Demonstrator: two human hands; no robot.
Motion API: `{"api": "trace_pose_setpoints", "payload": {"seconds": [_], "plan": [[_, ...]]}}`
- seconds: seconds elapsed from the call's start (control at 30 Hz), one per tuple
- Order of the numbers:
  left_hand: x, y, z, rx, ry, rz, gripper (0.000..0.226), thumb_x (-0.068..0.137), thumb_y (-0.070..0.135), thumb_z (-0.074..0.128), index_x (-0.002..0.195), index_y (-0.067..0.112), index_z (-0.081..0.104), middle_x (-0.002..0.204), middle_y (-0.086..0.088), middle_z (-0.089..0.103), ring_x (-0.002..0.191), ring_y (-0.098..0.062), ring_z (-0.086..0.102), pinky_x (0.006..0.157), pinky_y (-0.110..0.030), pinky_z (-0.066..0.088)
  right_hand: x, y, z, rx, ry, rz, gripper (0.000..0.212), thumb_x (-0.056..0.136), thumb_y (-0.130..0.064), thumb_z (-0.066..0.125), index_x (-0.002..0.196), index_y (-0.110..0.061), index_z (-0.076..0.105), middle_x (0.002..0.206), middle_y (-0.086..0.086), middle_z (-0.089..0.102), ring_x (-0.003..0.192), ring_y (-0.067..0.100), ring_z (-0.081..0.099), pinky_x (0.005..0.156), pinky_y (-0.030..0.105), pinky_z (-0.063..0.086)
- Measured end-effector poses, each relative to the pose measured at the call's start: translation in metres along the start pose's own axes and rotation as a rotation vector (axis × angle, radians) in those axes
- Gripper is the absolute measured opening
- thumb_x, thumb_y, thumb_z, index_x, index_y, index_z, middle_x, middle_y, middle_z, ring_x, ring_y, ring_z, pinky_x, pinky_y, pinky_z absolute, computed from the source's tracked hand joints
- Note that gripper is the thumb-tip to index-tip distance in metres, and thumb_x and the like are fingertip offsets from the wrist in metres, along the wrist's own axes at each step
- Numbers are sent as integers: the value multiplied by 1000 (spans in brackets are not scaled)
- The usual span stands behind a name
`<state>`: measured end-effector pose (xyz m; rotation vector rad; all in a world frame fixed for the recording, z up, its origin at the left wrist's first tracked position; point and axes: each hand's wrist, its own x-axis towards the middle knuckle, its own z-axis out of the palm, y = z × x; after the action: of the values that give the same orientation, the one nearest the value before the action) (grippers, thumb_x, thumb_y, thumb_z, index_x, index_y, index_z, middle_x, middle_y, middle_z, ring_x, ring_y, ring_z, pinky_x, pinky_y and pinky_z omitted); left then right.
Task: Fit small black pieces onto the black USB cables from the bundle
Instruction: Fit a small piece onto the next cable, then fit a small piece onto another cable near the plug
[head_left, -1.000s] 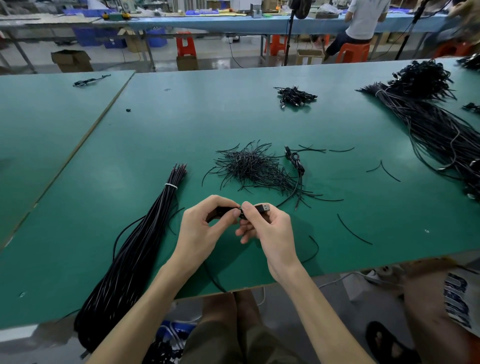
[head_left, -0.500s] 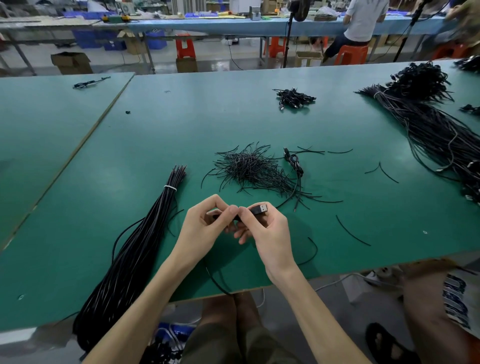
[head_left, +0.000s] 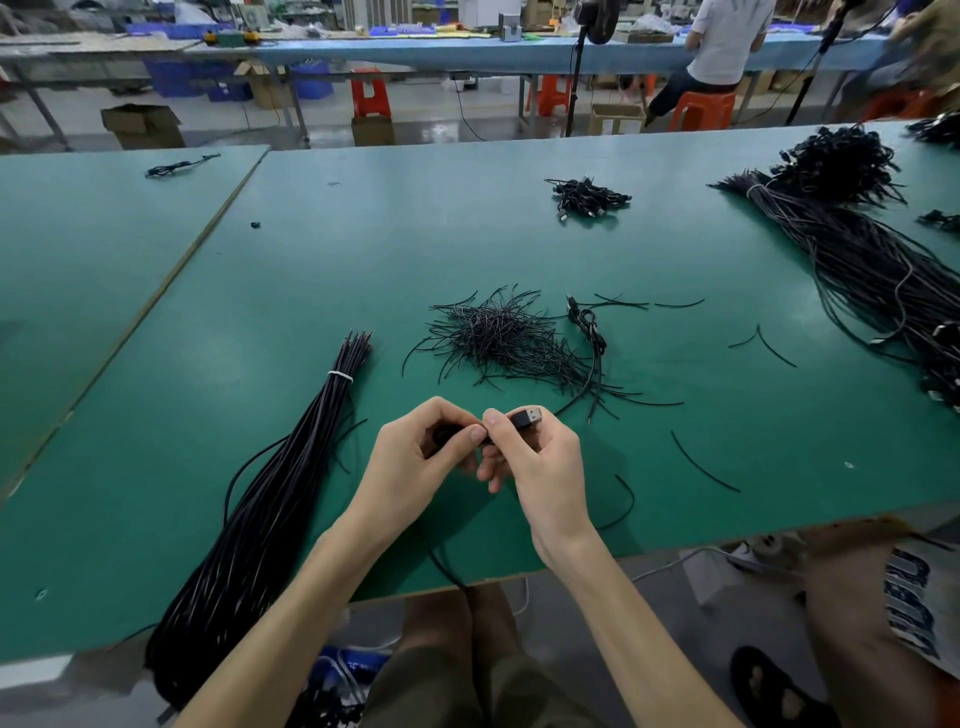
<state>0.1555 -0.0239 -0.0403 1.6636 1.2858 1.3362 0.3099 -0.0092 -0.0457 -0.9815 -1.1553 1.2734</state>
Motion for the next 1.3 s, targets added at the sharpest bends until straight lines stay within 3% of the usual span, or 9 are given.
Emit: {"api": "trace_pose_setpoints", "payload": {"seconds": [0.23,0.5,0.7,0.8,0.93,1.1,1.3], "plan": [[0,4,-5,-130,-29,-40,8,88,17,79,94,20,75,81,-8,76,70,-19,72,71,-25,57,0,0,0,-26,10,3,25,96,-29,72,87,-7,63,66,15,71,54,22,63,47,28,45],[-7,11,0,98,49,29,5,93,20,73,95,15,73,75,2,74,68,-16,72,71,-24,57,-2,-2,-1,2,-2,31,30,95,-30,73,87,-2,65,66,9,69,51,20,61,44,26,43],[-5,12,0,104,52,-22,6,93,14,75,97,18,72,81,4,75,73,-16,72,73,-26,57,-1,-6,1,26,8,25,28,93,-33,76,87,-7,68,66,6,71,54,16,59,47,23,43],[-2,11,-1,171,-35,-65,3,96,19,72,99,19,73,79,5,75,71,-13,72,73,-30,59,-2,-9,0,33,-4,21,29,92,-36,77,88,-8,68,67,2,70,55,12,54,49,20,42],[14,19,-9,305,-148,-50,10,102,19,64,96,17,71,73,4,72,61,-9,65,64,-24,51,-2,-12,1,90,0,24,37,91,-41,73,92,-4,67,68,-1,65,56,9,52,51,16,41],[45,30,-22,62,-39,-140,23,106,6,51,92,-1,68,68,5,67,52,-14,59,57,-23,46,-1,-11,2,51,19,53,25,105,-31,59,102,-9,72,72,-2,63,60,11,55,53,17,43],[96,44,3,-257,93,-387,23,104,27,61,100,6,69,78,3,74,55,-8,66,48,-16,45,-3,-12,4,-64,-12,61,16,105,-15,57,101,-14,72,69,-4,65,59,10,58,53,19,43]]}}
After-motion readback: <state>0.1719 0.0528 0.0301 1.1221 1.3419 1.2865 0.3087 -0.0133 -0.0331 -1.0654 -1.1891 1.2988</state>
